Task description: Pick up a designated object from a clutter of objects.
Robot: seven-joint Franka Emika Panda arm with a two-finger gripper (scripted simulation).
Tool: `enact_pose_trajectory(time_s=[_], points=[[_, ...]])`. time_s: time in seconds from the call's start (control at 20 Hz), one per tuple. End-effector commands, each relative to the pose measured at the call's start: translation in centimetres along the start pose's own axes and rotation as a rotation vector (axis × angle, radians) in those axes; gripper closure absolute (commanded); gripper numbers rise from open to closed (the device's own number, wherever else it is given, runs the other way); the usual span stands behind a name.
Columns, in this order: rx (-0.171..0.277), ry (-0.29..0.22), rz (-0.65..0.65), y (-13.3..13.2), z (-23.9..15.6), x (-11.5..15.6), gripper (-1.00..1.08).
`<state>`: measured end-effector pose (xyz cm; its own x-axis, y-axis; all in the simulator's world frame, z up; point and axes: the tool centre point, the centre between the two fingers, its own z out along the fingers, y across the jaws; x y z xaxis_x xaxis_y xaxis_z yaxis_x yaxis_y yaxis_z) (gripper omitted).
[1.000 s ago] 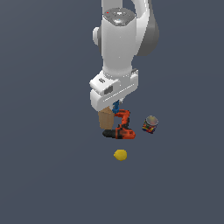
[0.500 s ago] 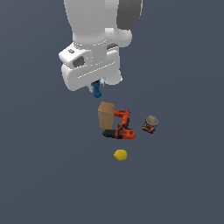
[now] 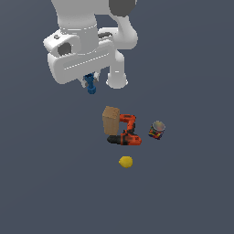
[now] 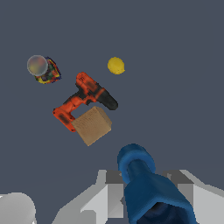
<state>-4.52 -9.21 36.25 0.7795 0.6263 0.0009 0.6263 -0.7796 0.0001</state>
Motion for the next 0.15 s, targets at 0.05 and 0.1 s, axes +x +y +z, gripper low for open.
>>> enact_pose_trajectory(time_s=[0.05, 0.1], points=[[0.0, -0.001, -0.001, 0.07, -0.01, 0.06, 1.08], [0.0, -0.001, -0.001, 0.06, 0.01, 0.08, 1.08]])
